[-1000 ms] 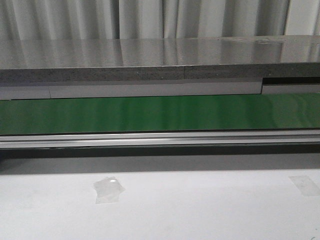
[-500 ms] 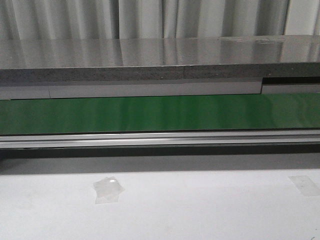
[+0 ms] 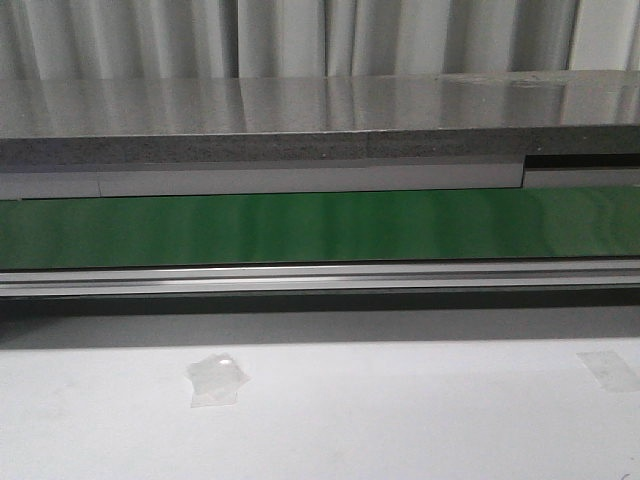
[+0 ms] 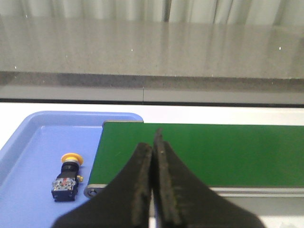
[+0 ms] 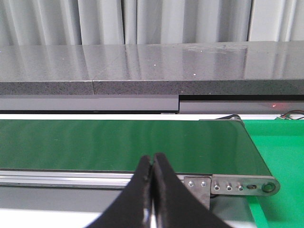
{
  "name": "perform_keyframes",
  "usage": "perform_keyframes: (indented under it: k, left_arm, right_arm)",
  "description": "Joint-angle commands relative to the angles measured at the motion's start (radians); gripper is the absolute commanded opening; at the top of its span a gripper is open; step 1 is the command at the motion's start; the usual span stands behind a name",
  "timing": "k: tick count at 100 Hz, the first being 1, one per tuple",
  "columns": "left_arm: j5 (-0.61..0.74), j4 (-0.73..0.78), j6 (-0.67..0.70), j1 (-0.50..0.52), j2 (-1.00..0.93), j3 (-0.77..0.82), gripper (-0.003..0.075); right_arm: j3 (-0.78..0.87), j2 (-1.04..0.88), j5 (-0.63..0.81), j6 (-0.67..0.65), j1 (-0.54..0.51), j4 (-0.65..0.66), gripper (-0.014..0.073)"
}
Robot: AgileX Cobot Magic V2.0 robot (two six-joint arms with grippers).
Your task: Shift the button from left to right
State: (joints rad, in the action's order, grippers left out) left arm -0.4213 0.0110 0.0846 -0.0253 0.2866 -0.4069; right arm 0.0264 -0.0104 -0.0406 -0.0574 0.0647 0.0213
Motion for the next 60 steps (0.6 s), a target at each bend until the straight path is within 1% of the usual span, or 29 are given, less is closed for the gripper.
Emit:
perform_keyframes:
  k: [1,16,32,38,47,60]
  left_arm:
    - [-0.051,-0.011,0.01,-0.004,0.097,-0.13,-0.002]
    - [-0.236,-0.011,0.01,-0.004,0.24,-0.288,-0.002]
    - [-0.386,-0.018,0.01,-0.004,0.374,-0.402,-0.002]
    - [-0.4,-0.022,0.01,-0.004,0.41,-0.418,-0.002]
    - [-0.377,-0.021,0.01,-0.004,0.44,-0.418,-0.002]
    - [-0.379,-0.028,0.01,-0.004,0.465,-0.418,-0.002]
  right_arm:
    - [-0.014,-0.014,0.084,0.002,0.001,0.007,-0.0068]
    - [-0.014,-0.014,0.084,0.002,0.001,0.007,-0.0068]
    - [-0.014,-0.014,0.084,0.002,0.001,0.007,-0.0068]
    - [-0.014,-0.014,0.084,0.002,0.001,0.007,-0.0068]
    - [-0.014,-0.014,0.084,0.002,0.001,0.007,-0.0068]
    - [-0.014,-0.014,0.084,0.002,0.001,0.007,-0.0068]
